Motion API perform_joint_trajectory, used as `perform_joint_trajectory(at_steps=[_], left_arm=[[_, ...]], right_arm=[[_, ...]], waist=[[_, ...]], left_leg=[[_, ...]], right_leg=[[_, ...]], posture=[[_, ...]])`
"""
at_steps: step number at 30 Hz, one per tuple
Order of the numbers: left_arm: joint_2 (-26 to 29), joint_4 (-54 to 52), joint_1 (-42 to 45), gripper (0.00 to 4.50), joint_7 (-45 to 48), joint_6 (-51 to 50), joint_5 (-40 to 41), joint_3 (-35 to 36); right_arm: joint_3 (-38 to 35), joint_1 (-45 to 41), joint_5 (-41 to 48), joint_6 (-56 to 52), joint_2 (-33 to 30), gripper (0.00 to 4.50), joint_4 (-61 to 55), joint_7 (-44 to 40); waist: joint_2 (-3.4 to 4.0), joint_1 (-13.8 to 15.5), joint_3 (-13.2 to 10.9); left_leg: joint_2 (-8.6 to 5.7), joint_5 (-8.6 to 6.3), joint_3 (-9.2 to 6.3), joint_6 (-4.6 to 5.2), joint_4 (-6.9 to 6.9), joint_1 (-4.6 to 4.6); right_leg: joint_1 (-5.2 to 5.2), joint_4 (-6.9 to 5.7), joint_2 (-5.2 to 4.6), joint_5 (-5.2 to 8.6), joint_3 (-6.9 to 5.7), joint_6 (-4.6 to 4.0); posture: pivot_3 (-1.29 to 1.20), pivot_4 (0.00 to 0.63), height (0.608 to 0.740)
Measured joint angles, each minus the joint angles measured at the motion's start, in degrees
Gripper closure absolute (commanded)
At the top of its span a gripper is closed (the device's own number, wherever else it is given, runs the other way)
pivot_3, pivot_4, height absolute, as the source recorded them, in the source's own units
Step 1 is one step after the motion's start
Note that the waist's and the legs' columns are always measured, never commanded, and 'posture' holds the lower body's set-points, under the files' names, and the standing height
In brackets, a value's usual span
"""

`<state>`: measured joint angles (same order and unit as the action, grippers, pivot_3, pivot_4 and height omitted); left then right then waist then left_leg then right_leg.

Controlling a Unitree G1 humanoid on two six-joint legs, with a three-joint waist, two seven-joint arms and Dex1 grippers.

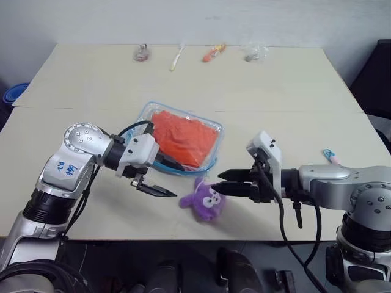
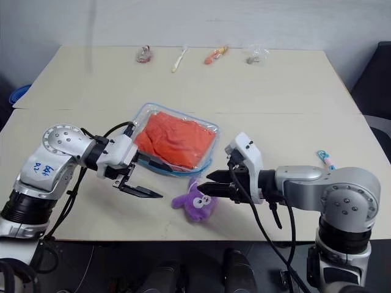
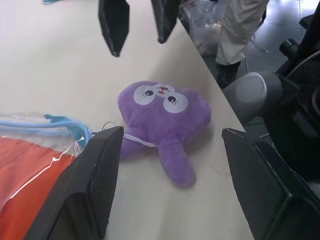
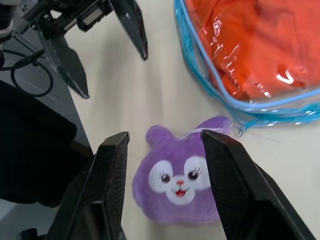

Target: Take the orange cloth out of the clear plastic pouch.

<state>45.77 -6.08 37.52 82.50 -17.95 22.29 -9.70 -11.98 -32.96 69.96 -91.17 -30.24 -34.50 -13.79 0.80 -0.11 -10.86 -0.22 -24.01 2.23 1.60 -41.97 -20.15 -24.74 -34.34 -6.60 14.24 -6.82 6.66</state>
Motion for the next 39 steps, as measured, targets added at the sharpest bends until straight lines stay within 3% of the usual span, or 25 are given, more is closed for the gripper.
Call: perform_joint_trajectory(at_steps=[3,6,9,12,23,33,39], left_arm=[[0.0,0.0,0.1,1.16,-0.2,-0.5,0.0,0.0],[0.0,-0.1,0.1,1.16,-0.4,-0.8,0.0,0.0],[0.0,-0.4,0.1,1.16,-0.3,-0.7,0.0,0.0],[-0.1,-0.5,0.1,1.16,-0.3,-0.8,0.1,-0.1],[0.0,-2.5,0.1,1.16,-0.9,-3.3,1.0,0.0],[0.6,-2.8,0.0,1.16,-1.7,-4.1,1.1,0.8],[0.3,-3.1,0.0,1.16,-1.7,-4.1,1.1,0.7]], right_arm=[[10.5,-1.3,-12.1,9.2,-8.6,2.12,-3.5,-0.8],[25.8,-3.0,-33.6,30.6,-19.3,2.12,-2.1,-7.9],[36.5,-3.9,-49.4,49.6,-20.5,2.12,4.8,-14.5],[41.3,-4.0,-59.5,63.4,-20.1,2.12,11.9,-19.1],[43.3,-4.5,-78.2,89.6,-11.8,2.12,26.6,-25.5],[38.0,1.0,-80.7,92.3,-12.4,2.12,25.9,-30.2],[38.0,0.9,-82.4,92.2,-7.8,2.12,26.0,-30.9]], waist=[[0.01,0.1,0.0],[-0.02,-0.1,0.0],[-0.02,-0.2,0.0],[-0.03,-0.2,0.0],[-0.02,-0.1,0.0],[-0.02,-0.1,0.0],[-0.02,-0.2,0.0]], left_leg=[[-0.04,0.0,0.01,0.0,0.0,-0.03],[-0.06,-0.01,0.14,0.02,0.06,-0.02],[-0.02,-0.01,0.45,0.02,0.11,-0.03],[-0.01,-0.01,0.54,0.02,0.1,-0.09],[0.04,-0.01,0.28,0.03,0.04,-0.14],[0.06,-0.01,0.01,0.02,0.03,-0.13],[0.05,-0.01,0.02,0.02,0.01,-0.11]], right_leg=[[-0.11,-0.02,0.0,0.0,0.08,0.0],[-0.14,0.05,0.03,0.0,0.15,0.01],[-0.21,0.03,0.05,0.0,0.14,0.0],[-0.29,0.01,0.04,0.0,0.16,0.0],[-0.29,-0.01,0.01,0.0,0.12,0.0],[-0.29,-0.02,0.02,0.0,0.13,0.0],[-0.31,-0.1,0.03,0.0,0.17,0.0]], posture=[[0.0,0.15,0.74],[0.0,0.15,0.74],[0.0,0.15,0.74],[0.0,0.15,0.74],[0.0,0.15,0.74],[0.0,0.15,0.74],[0.0,0.15,0.74]])
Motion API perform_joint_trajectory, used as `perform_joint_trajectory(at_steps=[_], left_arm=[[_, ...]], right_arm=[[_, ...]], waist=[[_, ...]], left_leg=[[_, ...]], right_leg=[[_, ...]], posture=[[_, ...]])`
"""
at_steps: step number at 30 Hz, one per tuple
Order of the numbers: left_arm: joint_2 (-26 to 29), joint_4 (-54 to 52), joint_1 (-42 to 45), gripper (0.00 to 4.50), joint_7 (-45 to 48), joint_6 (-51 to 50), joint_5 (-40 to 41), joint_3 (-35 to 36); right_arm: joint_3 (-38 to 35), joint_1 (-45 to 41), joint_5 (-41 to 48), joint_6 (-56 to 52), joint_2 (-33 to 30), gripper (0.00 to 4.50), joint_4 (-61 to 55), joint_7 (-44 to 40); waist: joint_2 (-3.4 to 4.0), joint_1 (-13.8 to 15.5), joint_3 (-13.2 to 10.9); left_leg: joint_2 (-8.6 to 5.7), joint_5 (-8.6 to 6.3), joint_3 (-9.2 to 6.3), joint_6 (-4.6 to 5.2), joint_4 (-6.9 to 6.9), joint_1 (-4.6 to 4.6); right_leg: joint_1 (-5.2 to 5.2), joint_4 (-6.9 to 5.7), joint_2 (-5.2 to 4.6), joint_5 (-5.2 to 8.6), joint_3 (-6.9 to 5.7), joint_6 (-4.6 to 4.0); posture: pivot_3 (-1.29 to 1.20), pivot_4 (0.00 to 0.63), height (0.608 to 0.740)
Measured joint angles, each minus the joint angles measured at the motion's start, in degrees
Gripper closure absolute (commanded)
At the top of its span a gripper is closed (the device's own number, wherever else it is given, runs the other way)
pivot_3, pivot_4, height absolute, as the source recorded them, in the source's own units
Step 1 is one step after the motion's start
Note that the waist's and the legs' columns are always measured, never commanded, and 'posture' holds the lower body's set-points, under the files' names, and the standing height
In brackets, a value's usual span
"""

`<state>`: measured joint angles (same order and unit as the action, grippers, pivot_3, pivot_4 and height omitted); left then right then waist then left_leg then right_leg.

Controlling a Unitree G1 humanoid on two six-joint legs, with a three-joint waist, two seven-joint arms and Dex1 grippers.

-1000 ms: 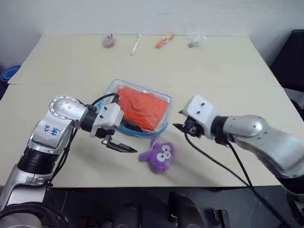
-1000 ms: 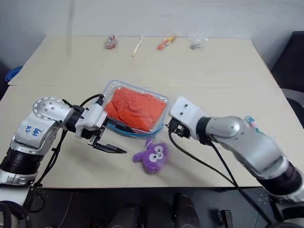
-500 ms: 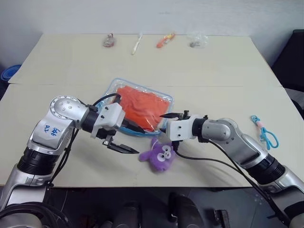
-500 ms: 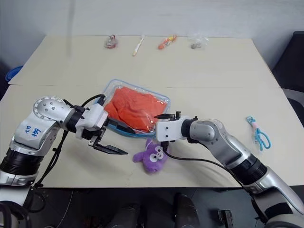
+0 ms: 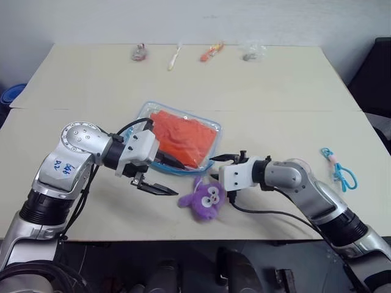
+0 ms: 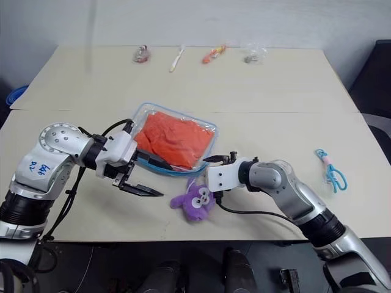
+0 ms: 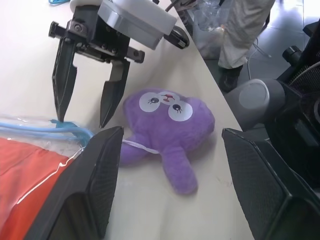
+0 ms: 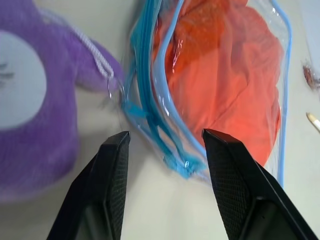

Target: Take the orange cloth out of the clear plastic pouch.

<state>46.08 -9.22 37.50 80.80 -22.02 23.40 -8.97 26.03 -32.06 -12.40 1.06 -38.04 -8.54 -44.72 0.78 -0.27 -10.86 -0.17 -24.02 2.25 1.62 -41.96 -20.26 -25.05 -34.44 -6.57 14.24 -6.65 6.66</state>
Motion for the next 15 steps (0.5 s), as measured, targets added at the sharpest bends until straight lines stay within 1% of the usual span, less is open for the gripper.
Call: perform_joint_trajectory(at_steps=[1,4,6,9,13,15], left_arm=[[-0.1,-0.2,0.0,1.16,0.0,0.0,0.0,0.0],[-0.1,-0.7,0.0,1.16,0.1,0.0,0.0,-0.1],[-0.1,-0.8,0.0,1.16,0.2,0.1,0.0,-0.1],[-0.3,-1.1,0.0,1.16,0.6,0.6,0.0,-0.1],[-2.7,-2.1,-1.2,1.16,0.5,4.0,-1.3,-2.2],[-4.3,-2.2,-2.3,1.16,0.6,8.6,-4.2,-5.0]], right_arm=[[0.0,-0.5,-0.1,0.0,0.8,2.12,0.2,0.0],[0.0,-1.7,-0.8,0.2,2.5,2.75,1.8,0.0],[0.0,-1.7,-1.2,0.3,3.0,3.39,2.7,-0.2],[0.0,-1.7,-1.3,1.4,3.0,4.49,3.9,-0.7],[0.0,-1.6,-1.7,1.7,3.0,4.49,4.1,-1.7],[-0.1,-1.6,-1.7,1.9,3.0,4.49,4.1,-2.4]], waist=[[0.0,0.0,0.0],[0.0,0.2,0.0],[0.0,0.2,0.0],[0.0,0.1,0.0],[0.0,0.1,0.0],[0.0,0.1,0.0]], left_leg=[[0.0,0.0,0.0,0.0,0.0,0.0],[-0.02,0.0,-0.03,0.0,-0.02,-0.01],[-0.04,0.0,-0.04,0.0,-0.04,-0.02],[-0.02,0.0,-0.03,0.0,-0.03,-0.01],[-0.03,0.0,-0.02,0.0,-0.03,0.0],[-0.04,0.0,-0.01,0.0,-0.04,-0.01]], right_leg=[[0.0,0.0,0.0,0.0,0.0,0.0],[0.01,0.0,-0.02,0.0,-0.01,0.0],[0.02,0.0,-0.05,0.0,-0.01,0.0],[0.01,0.0,-0.01,0.0,-0.01,0.0],[0.01,-0.01,-0.03,0.0,0.0,0.0],[0.01,0.0,-0.03,0.0,-0.01,0.0]], posture=[[0.0,0.15,0.74],[0.0,0.15,0.74],[0.0,0.15,0.74],[0.0,0.15,0.74],[0.0,0.15,0.74],[0.0,0.15,0.74]])
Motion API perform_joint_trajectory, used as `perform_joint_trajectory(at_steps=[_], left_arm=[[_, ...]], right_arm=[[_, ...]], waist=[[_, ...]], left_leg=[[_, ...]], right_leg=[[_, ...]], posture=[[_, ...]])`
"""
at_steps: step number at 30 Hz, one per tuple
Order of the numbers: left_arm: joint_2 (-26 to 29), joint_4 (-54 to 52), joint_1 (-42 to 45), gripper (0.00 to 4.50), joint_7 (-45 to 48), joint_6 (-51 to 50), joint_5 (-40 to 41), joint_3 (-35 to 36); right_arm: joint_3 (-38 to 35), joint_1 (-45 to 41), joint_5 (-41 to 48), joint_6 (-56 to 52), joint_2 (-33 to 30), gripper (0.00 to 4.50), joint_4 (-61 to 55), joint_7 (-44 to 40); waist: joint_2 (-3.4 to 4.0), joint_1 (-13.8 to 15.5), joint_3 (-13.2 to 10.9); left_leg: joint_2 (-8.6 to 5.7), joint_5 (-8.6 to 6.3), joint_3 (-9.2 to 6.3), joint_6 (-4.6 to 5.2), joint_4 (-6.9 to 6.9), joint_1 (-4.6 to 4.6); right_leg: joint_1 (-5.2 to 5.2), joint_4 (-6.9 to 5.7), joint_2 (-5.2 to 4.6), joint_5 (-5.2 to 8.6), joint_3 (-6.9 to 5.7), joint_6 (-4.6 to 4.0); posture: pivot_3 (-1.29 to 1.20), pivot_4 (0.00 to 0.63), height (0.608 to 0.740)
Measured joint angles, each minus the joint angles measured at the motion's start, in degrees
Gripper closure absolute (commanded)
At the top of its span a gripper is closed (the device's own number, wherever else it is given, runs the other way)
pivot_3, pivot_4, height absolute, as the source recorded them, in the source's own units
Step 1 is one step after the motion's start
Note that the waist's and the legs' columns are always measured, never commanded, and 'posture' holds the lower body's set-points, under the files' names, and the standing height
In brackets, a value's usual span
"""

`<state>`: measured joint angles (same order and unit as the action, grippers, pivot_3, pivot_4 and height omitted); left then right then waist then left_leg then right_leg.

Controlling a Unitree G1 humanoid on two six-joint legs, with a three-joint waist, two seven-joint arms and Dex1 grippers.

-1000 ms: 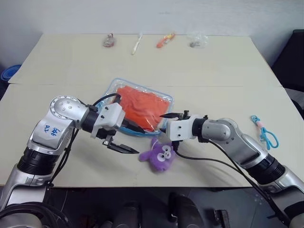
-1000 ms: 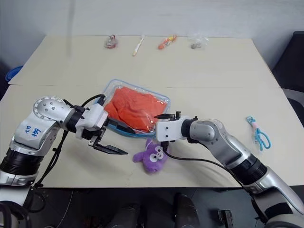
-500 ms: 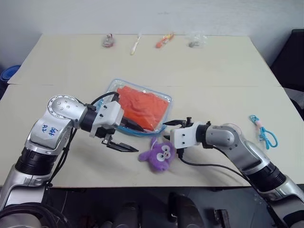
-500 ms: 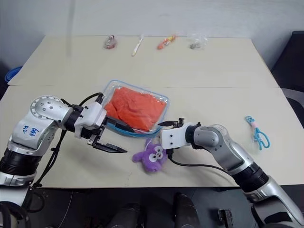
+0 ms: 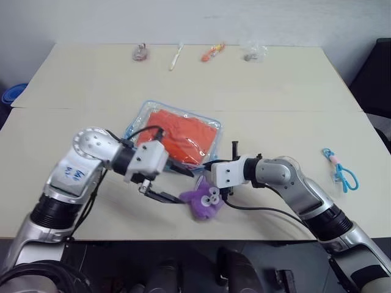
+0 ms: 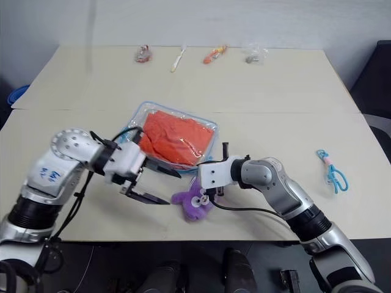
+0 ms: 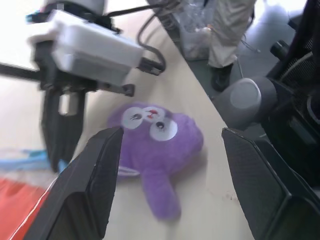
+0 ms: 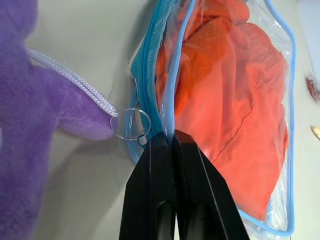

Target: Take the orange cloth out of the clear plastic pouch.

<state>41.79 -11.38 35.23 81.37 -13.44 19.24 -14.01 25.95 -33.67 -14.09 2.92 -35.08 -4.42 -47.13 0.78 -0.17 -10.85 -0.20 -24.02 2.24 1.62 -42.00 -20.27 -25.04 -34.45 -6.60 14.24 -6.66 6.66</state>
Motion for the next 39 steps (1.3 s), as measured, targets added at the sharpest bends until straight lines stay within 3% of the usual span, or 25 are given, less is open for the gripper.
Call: perform_joint_trajectory(at_steps=[8,13,19,30,39], left_arm=[[-3.4,7.2,-0.7,1.16,0.6,27.5,-14.1,-8.9],[-7.4,12.6,0.9,1.16,-2.6,36.9,-19.5,-11.0],[-10.1,16.9,3.2,1.16,-6.5,40.6,-22.4,-11.5],[-9.3,18.7,3.6,4.47,-7.5,41.7,-22.0,-11.3],[-8.0,18.3,2.9,4.49,-7.5,40.9,-20.2,-10.6]], right_arm=[[-0.3,0.0,-0.3,0.8,0.0,4.49,0.5,-0.9],[-0.4,0.0,-0.4,0.8,0.0,4.49,0.6,-1.1],[-1.2,0.0,-0.4,0.7,0.1,4.49,0.6,-1.6],[-1.3,0.0,-0.4,0.5,0.2,4.5,0.6,-2.1],[-1.3,0.0,-0.7,0.5,0.2,4.5,0.6,-2.1]], waist=[[0.0,0.0,0.0],[0.0,0.2,0.0],[0.0,0.1,0.0],[0.0,0.1,0.0],[0.0,0.0,0.0]], left_leg=[[-0.01,0.0,0.22,0.0,-0.01,0.01],[-0.02,0.01,0.41,0.02,-0.06,-0.01],[-0.01,0.01,0.44,0.03,-0.06,0.0],[0.0,0.02,0.41,0.03,-0.07,0.0],[0.01,0.02,0.39,0.03,-0.06,0.0]], right_leg=[[0.0,-0.02,0.02,0.0,-0.01,0.0],[0.04,-0.02,-0.01,0.0,-0.07,0.0],[0.03,-0.05,0.0,0.0,-0.07,0.0],[0.04,-0.07,-0.02,0.0,-0.07,0.0],[0.03,-0.07,-0.01,0.0,-0.06,0.0]], posture=[[0.0,0.15,0.74],[0.0,0.15,0.74],[0.0,0.15,0.74],[0.0,0.15,0.74],[0.0,0.15,0.74]])
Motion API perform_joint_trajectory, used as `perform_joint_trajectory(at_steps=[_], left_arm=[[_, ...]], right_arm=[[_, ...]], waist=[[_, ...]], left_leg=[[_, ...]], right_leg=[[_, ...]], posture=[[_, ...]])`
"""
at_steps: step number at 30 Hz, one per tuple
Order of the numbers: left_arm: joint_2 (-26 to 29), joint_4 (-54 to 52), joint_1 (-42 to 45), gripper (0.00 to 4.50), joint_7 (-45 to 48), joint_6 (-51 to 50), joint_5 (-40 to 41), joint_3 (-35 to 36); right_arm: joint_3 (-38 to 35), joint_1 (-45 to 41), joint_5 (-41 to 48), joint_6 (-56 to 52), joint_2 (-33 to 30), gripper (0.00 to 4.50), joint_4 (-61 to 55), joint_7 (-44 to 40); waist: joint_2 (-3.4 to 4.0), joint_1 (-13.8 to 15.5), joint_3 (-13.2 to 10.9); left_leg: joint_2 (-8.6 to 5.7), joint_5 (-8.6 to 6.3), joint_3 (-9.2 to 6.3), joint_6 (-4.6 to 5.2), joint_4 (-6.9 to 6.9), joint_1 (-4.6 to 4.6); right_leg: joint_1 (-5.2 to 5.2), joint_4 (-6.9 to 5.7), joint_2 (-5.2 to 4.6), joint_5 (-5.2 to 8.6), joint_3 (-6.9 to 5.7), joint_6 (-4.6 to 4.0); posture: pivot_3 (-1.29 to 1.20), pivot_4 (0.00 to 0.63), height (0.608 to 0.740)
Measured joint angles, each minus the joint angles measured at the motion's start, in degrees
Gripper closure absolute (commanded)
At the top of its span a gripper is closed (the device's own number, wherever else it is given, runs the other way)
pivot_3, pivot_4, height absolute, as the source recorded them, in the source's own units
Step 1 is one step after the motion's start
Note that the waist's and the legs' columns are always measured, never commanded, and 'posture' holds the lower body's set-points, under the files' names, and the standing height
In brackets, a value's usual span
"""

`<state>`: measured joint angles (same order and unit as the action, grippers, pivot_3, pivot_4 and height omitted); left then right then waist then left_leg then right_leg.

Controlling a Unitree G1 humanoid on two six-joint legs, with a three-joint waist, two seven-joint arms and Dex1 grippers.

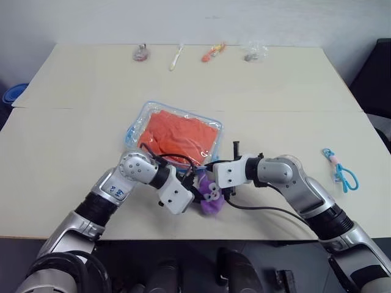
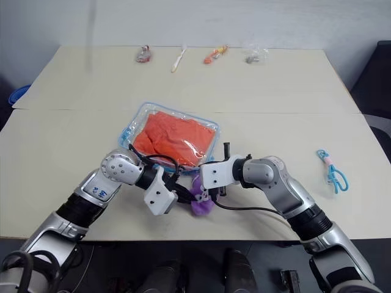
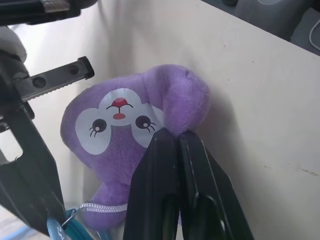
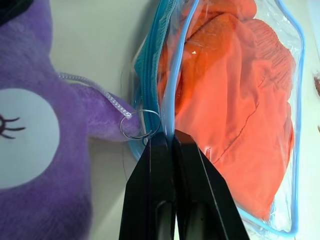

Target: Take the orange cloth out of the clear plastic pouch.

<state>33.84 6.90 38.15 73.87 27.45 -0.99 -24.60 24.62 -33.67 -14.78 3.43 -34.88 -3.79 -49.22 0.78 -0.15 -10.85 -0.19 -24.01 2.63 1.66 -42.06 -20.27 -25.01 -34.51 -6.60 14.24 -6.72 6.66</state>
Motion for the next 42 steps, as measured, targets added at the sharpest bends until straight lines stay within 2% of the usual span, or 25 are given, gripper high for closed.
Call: perform_joint_trajectory(at_steps=[3,10,16,26,34,42], left_arm=[[1.9,-0.3,-0.4,4.49,1.1,0.1,2.4,1.2],[10.3,-1.5,-3.0,4.49,4.9,0.7,6.6,4.9],[14.9,-2.6,-5.6,4.49,5.7,-2.7,9.8,9.2],[21.3,-3.3,-11.3,4.49,4.1,-5.7,10.6,16.2],[27.7,-2.2,-14.9,4.49,3.6,-19.7,16.0,24.3],[30.2,-0.9,-12.6,4.49,4.6,-28.2,17.8,26.7]], right_arm=[[-0.2,0.0,0.0,0.2,0.0,4.5,0.0,0.0],[-1.7,0.1,0.7,0.8,-1.0,4.5,-0.2,-0.6],[-2.8,1.9,0.8,1.8,-2.7,4.5,-0.3,-0.8],[-7.3,6.5,1.9,4.1,-7.6,4.5,-3.0,-1.3],[-11.8,9.6,3.1,11.9,-13.2,4.5,-2.5,-1.3],[-12.2,9.5,3.9,25.5,-16.7,4.5,4.0,-1.2]], waist=[[0.0,0.0,0.0],[0.0,0.0,0.0],[0.0,0.0,0.0],[0.01,0.0,0.0],[0.01,0.0,0.0],[0.01,0.0,0.0]], left_leg=[[0.0,0.0,-0.05,0.0,0.0,0.0],[-0.01,0.0,-0.24,0.0,0.0,0.0],[0.0,0.0,-0.22,0.0,0.02,-0.01],[0.0,0.0,-0.19,0.0,0.04,-0.01],[0.03,0.0,-0.12,0.0,0.05,0.0],[0.02,0.0,0.11,-0.01,0.05,0.01]], right_leg=[[0.0,0.0,0.0,0.0,0.0,0.0],[-0.01,0.0,-0.02,0.0,0.01,0.0],[-0.02,0.0,-0.01,0.0,0.0,0.0],[-0.02,0.01,-0.01,0.0,0.01,0.0],[-0.02,0.01,0.0,0.0,0.01,0.0],[-0.02,0.01,0.01,0.0,0.01,0.0]], posture=[[0.0,0.15,0.74],[0.0,0.15,0.74],[0.0,0.15,0.74],[0.0,0.15,0.74],[0.0,0.15,0.74],[0.0,0.15,0.74]])
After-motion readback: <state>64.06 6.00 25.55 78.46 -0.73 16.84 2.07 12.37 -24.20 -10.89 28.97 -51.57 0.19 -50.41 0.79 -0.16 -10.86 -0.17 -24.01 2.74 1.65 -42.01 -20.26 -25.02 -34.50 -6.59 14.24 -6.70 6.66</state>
